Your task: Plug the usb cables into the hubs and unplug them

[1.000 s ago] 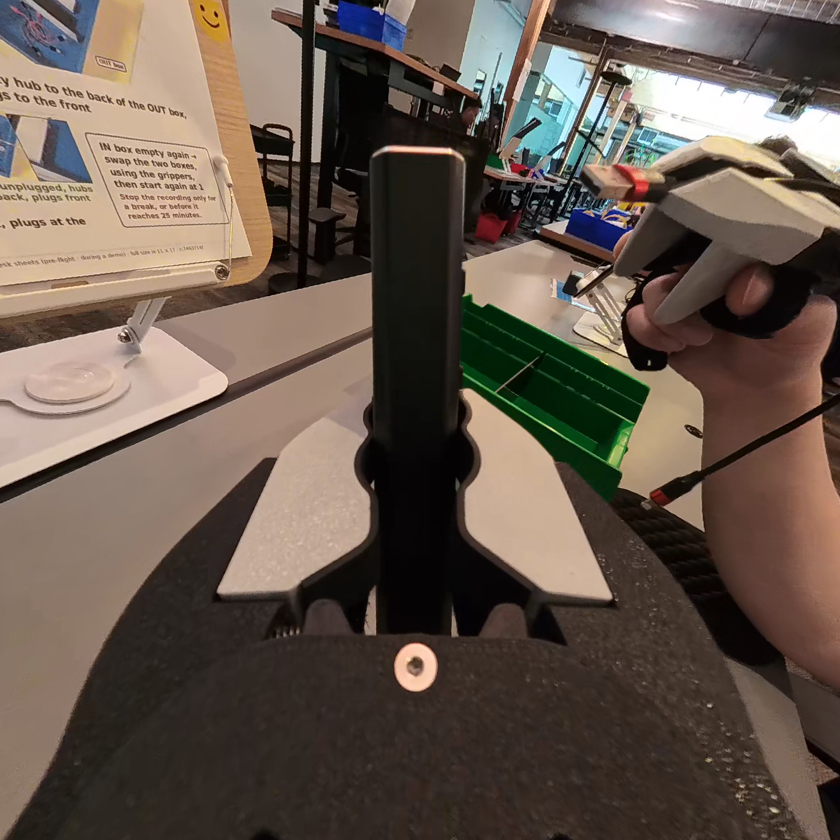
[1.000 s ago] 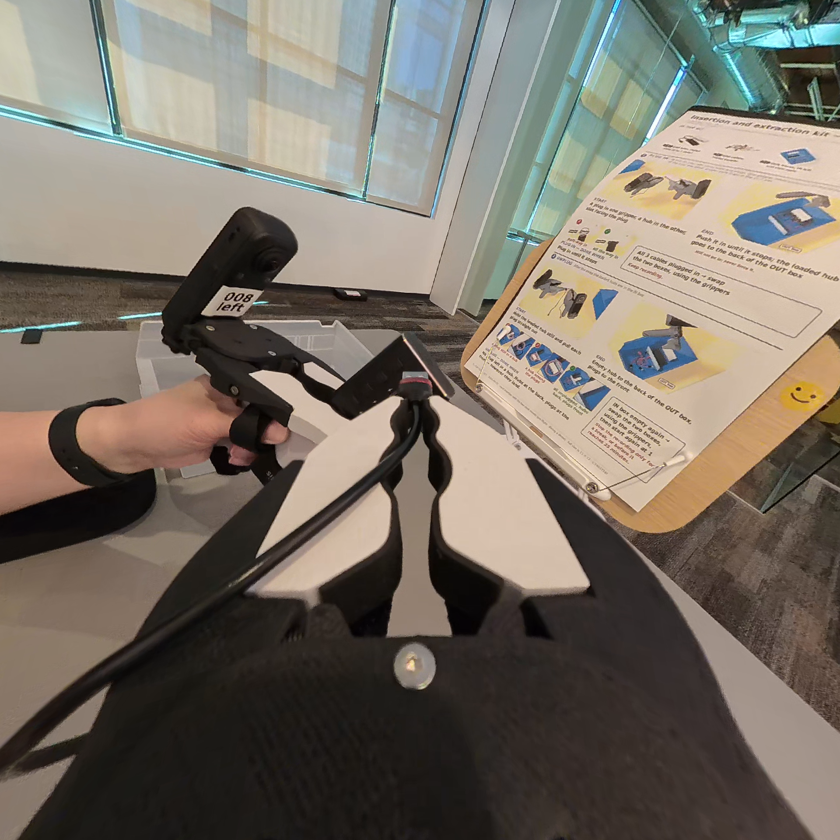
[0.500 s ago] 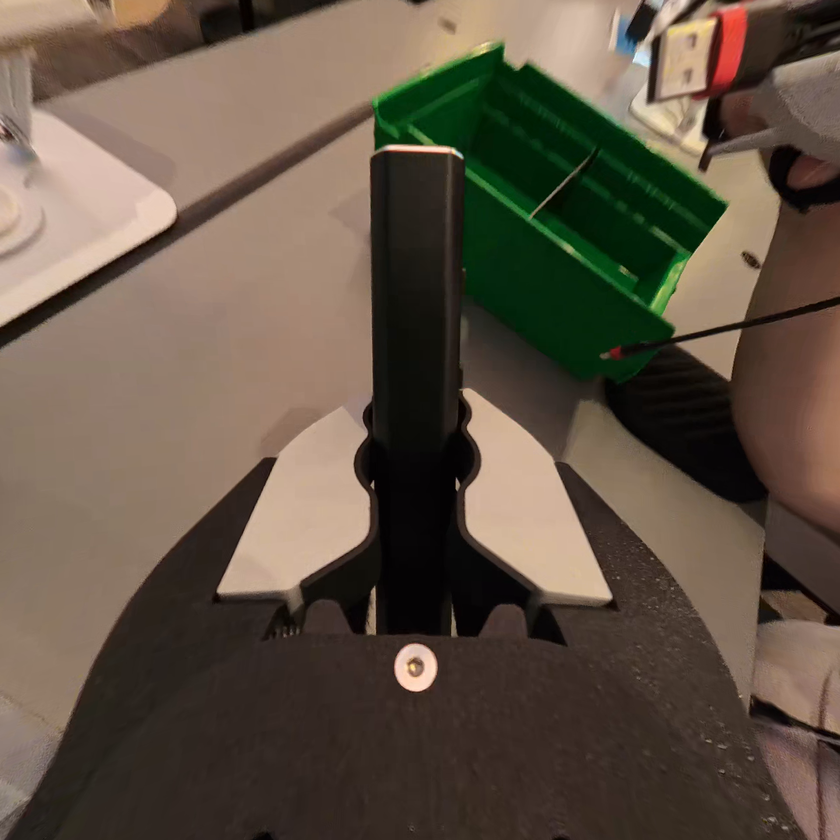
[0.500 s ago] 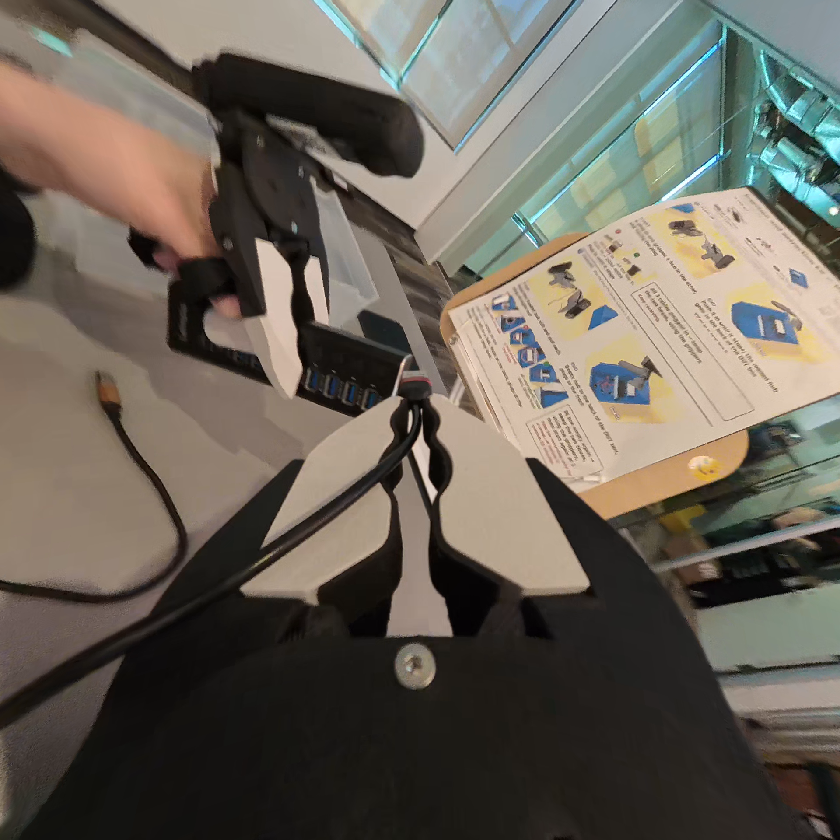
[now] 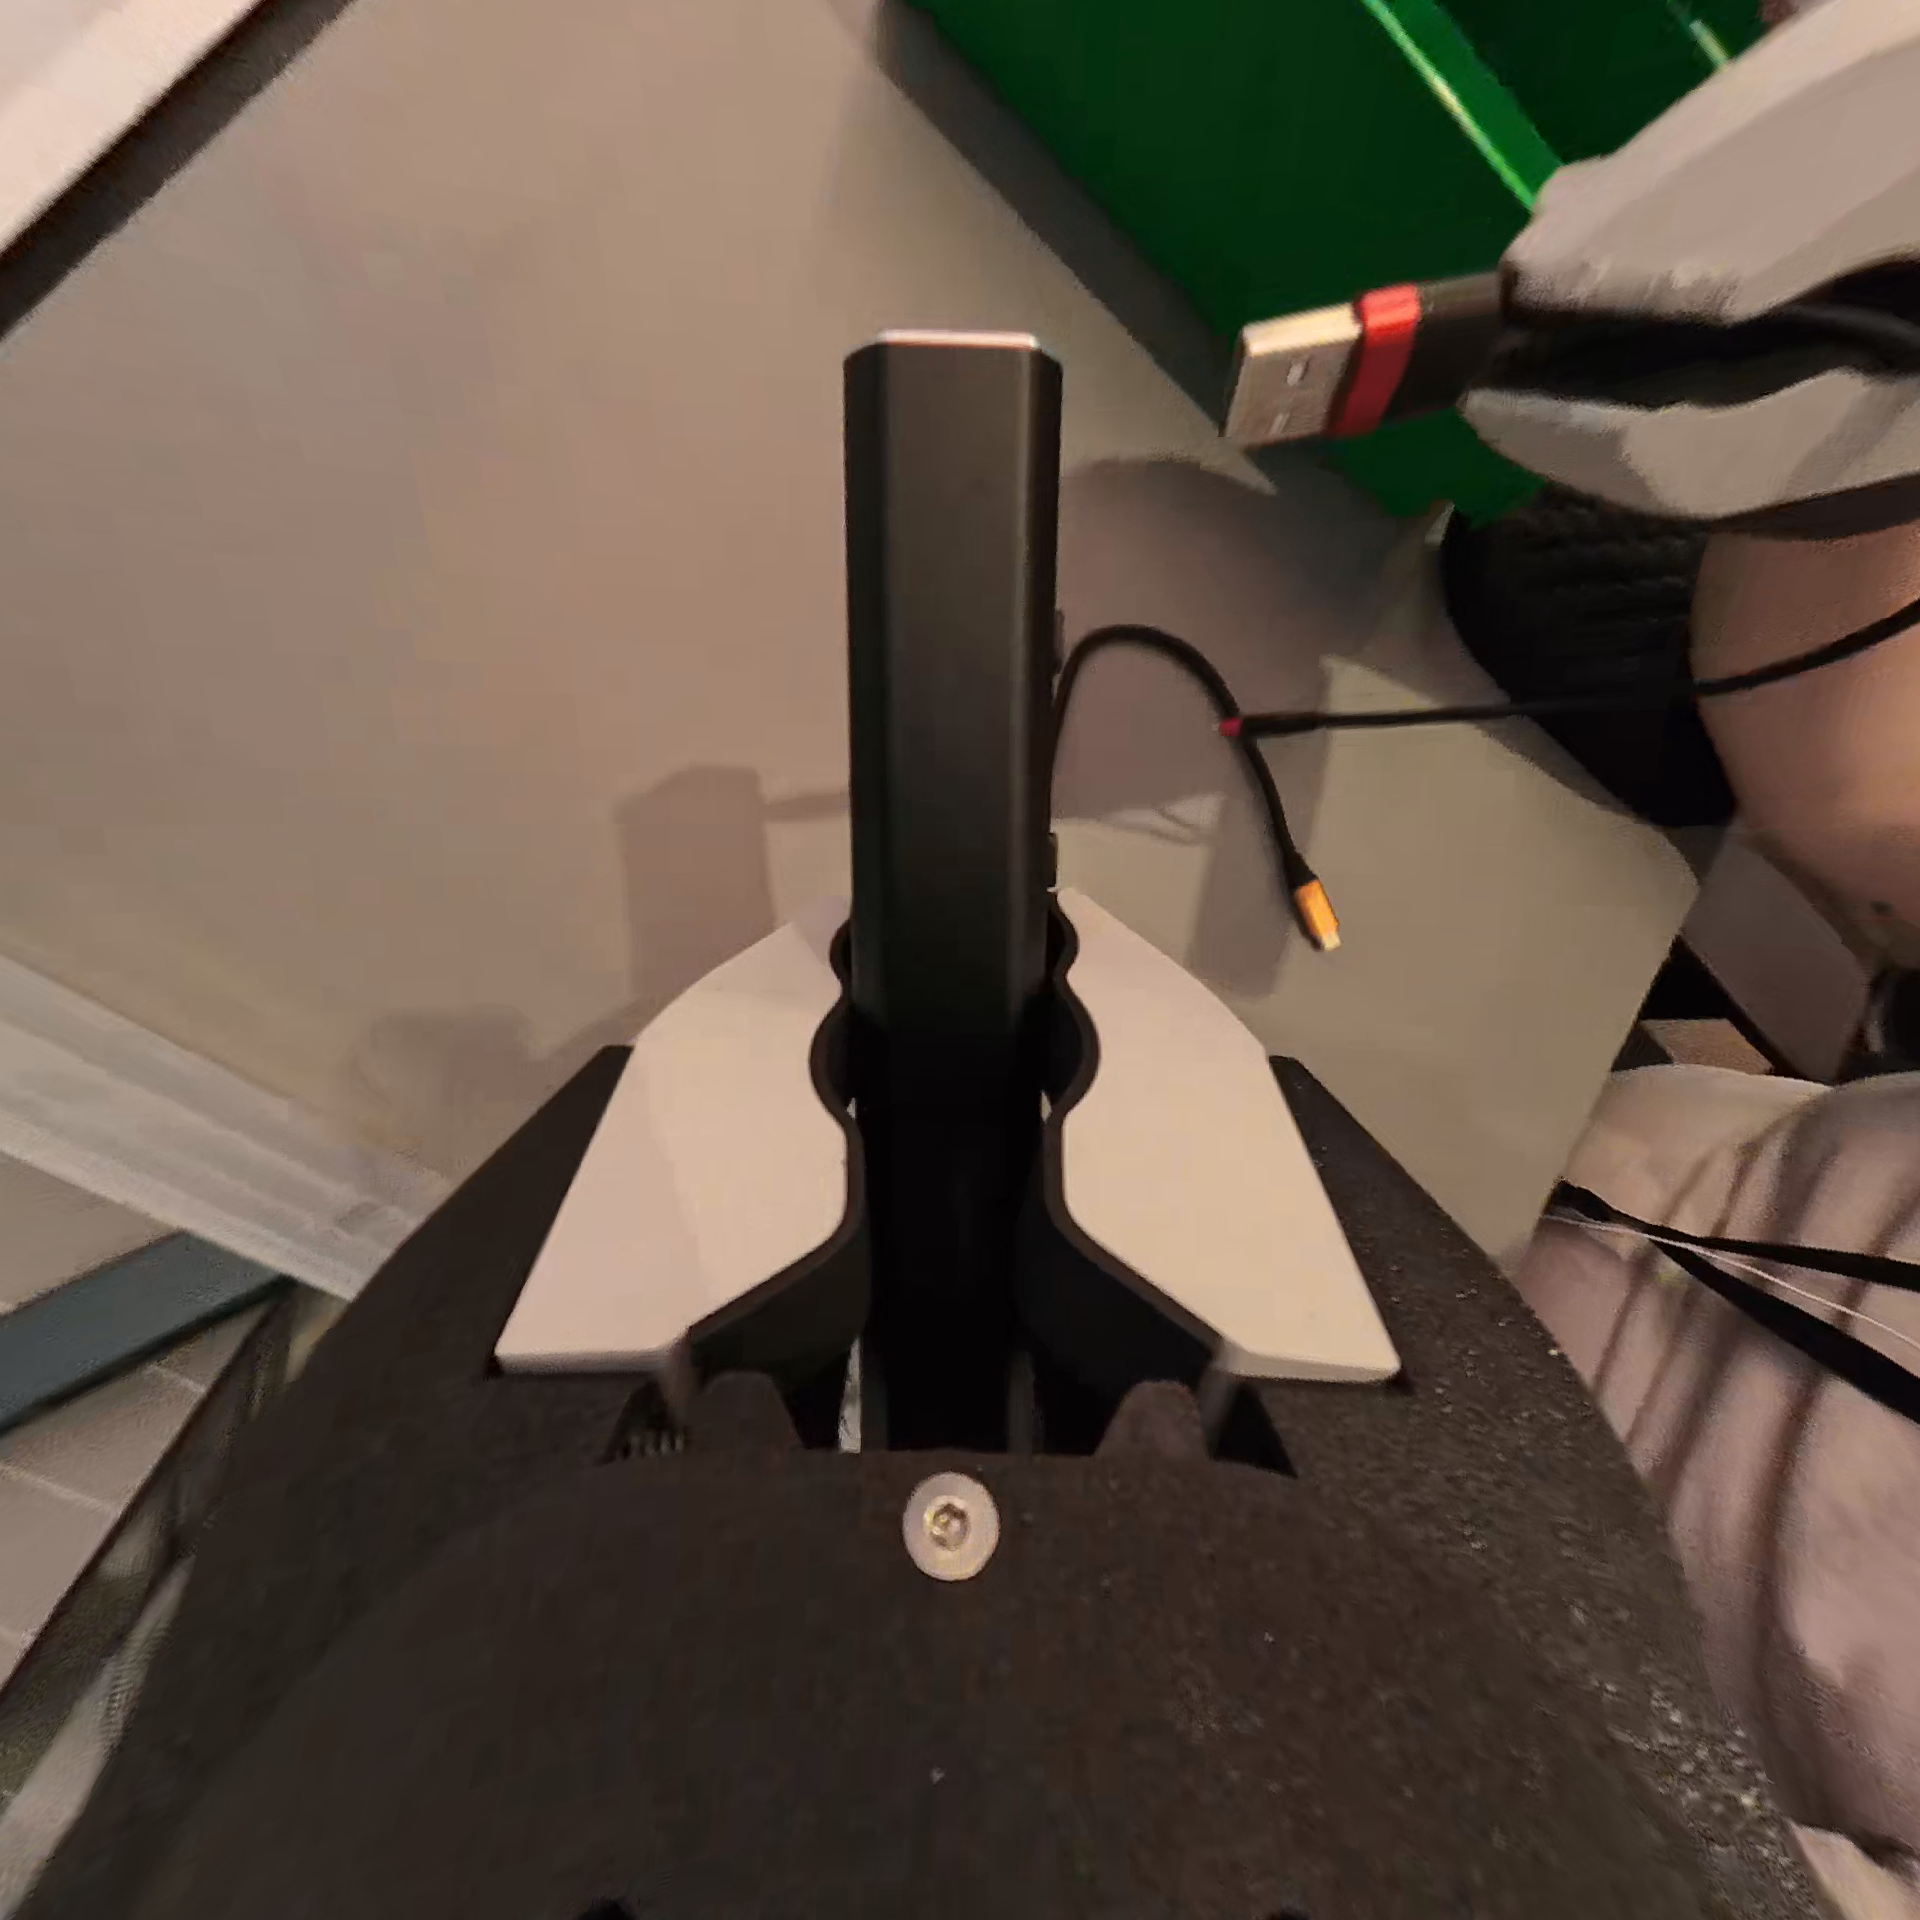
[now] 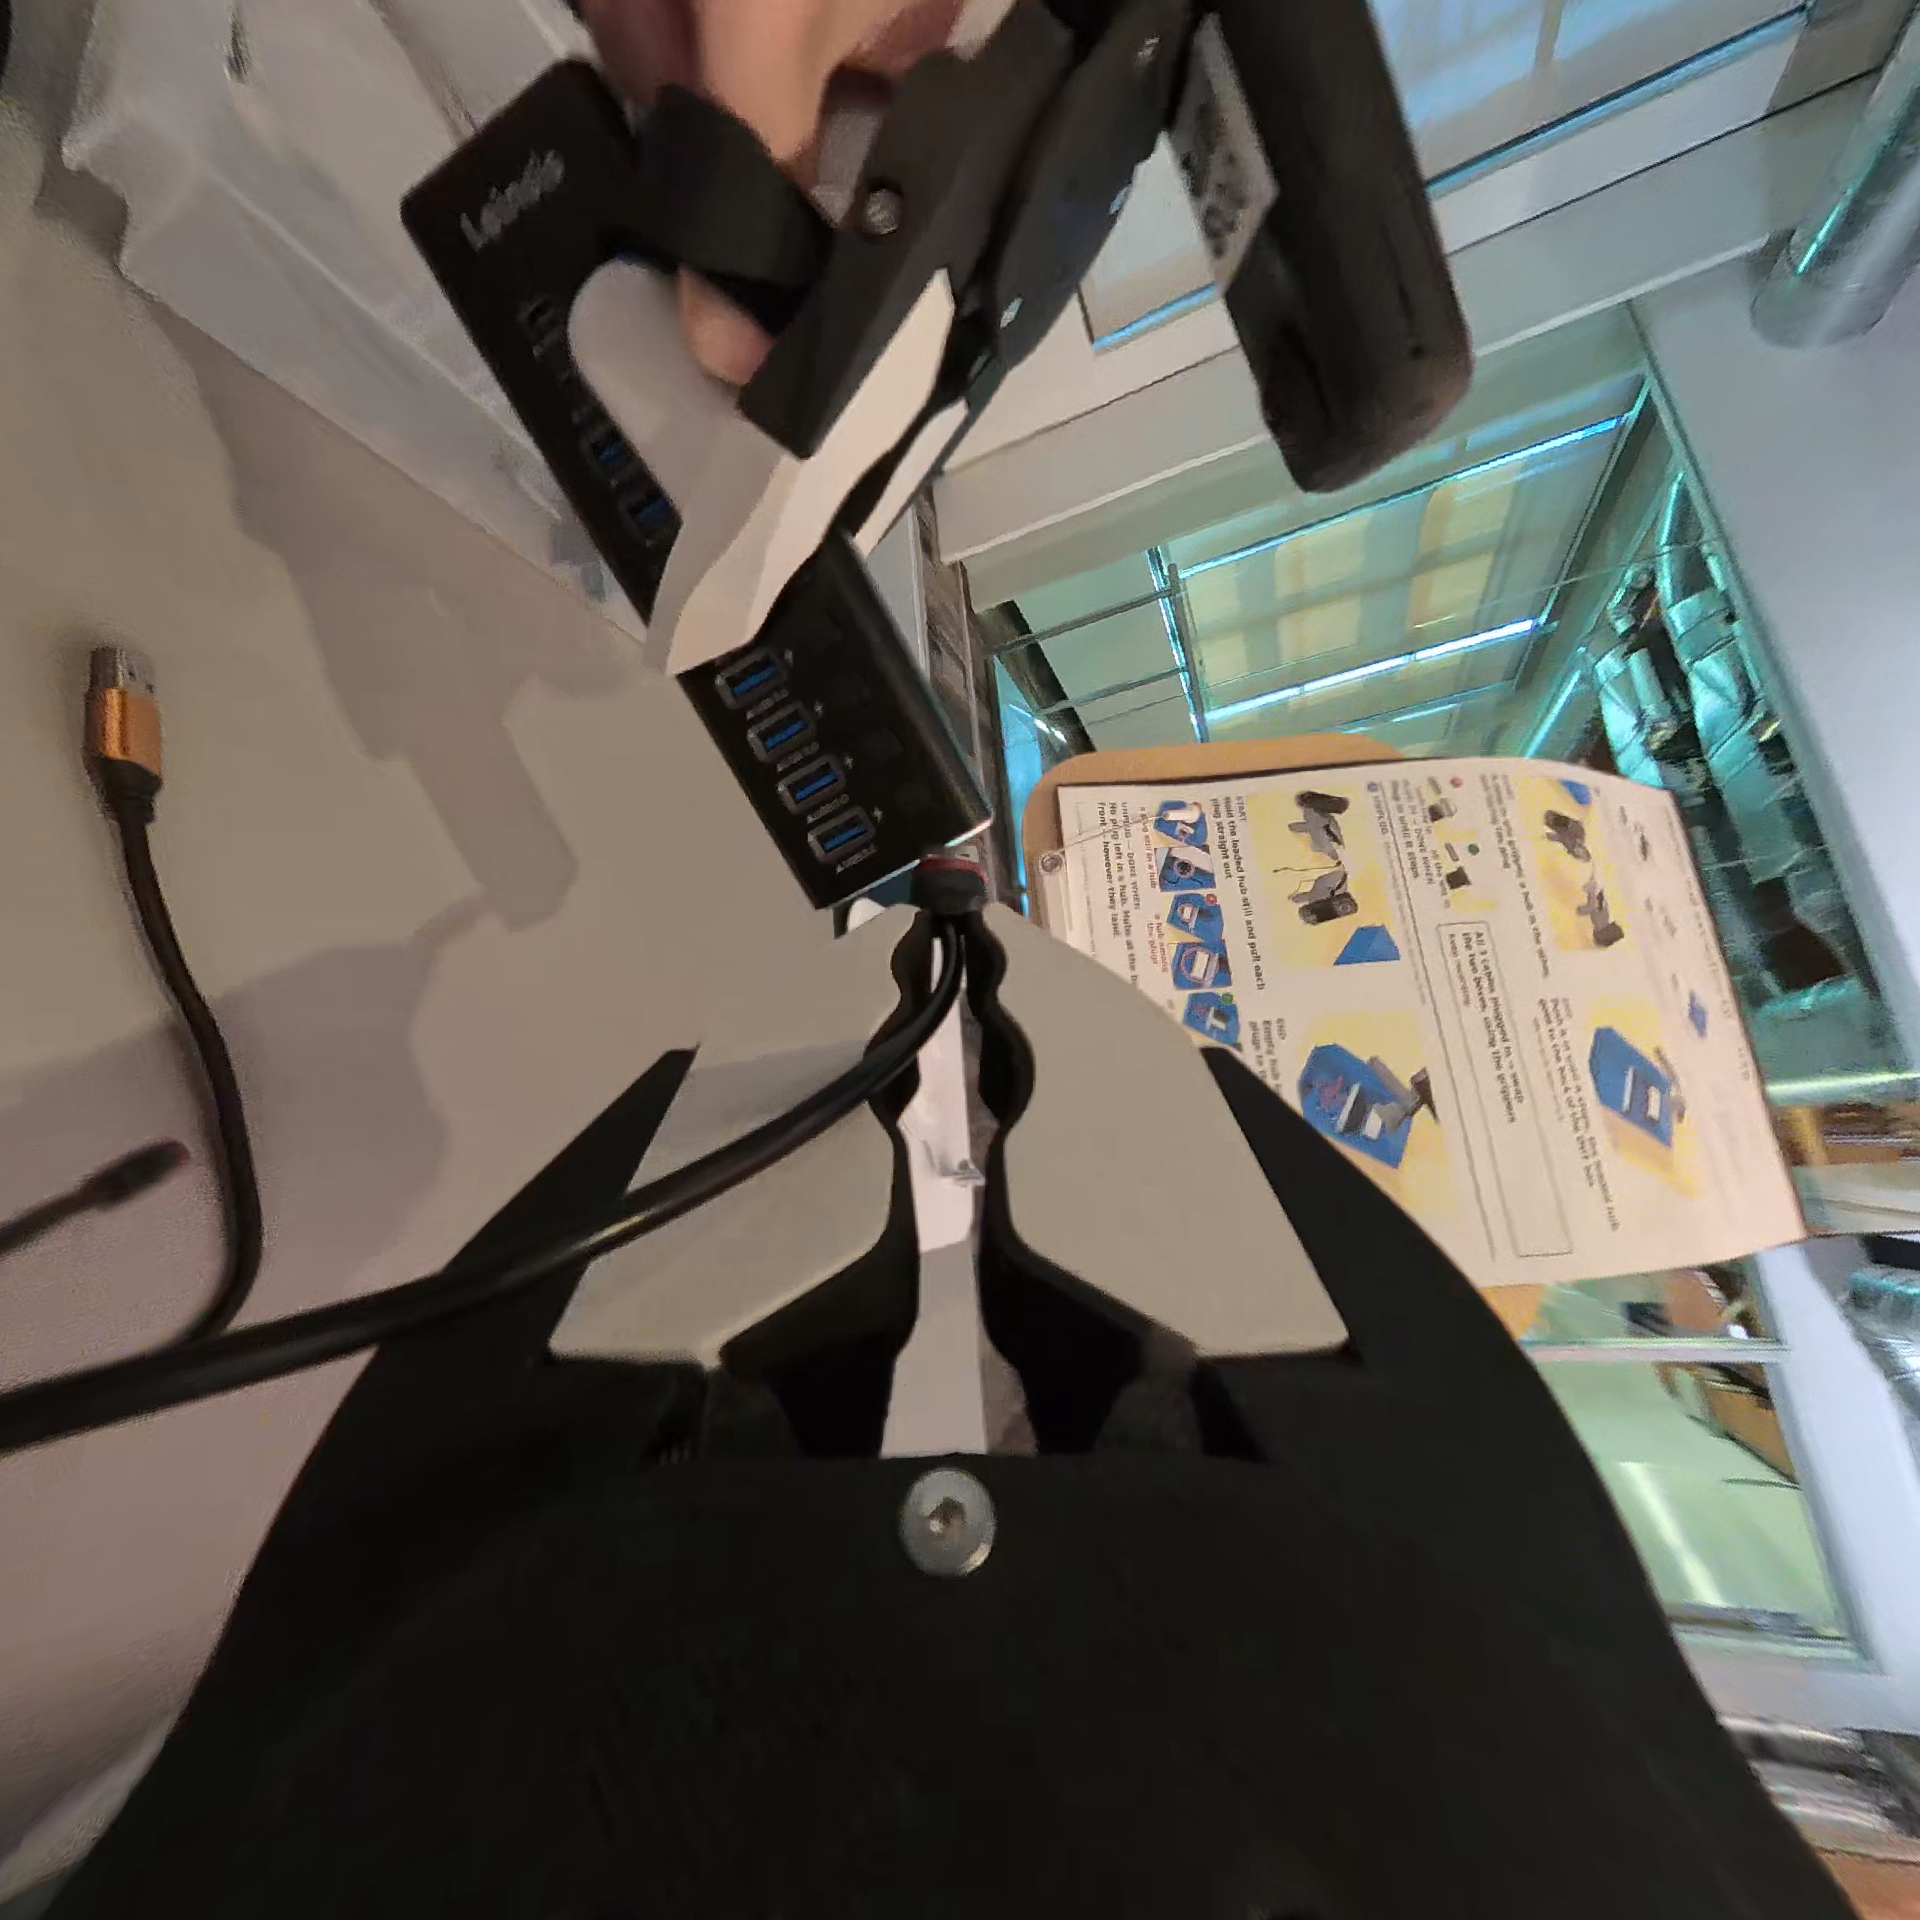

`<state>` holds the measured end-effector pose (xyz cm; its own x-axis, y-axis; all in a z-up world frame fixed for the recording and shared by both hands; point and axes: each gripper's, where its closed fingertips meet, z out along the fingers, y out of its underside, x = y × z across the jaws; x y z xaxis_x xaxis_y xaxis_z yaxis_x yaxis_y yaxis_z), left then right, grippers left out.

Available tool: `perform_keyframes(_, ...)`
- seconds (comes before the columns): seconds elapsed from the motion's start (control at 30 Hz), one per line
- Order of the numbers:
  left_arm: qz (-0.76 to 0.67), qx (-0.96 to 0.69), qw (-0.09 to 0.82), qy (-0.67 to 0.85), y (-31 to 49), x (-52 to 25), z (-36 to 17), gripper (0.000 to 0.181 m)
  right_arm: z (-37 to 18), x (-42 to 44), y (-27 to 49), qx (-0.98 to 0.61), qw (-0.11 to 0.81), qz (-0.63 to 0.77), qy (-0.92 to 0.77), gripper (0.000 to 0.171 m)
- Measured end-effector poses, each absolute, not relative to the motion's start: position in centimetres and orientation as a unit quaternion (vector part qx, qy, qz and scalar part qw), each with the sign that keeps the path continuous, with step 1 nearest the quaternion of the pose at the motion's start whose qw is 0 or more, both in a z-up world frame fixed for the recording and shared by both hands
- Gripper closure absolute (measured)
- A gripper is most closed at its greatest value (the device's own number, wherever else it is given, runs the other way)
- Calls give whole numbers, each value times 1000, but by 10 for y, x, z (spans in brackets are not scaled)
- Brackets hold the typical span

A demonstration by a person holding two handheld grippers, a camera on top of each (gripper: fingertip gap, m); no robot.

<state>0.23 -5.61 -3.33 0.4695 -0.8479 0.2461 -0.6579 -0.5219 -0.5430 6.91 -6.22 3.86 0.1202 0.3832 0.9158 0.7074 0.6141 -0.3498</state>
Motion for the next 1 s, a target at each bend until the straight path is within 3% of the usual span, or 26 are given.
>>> perform_keyframes(0.8, -243, -852, 104, 451, -60, -8, -55, 151, -20, 40, -52, -355, 517, -261, -734, 164)
perform_keyframes(1.0, -236, -841, 116, 472, -57, -4, -57, 151, -24, 39, -52, -359, 526, -245, -731, 164)
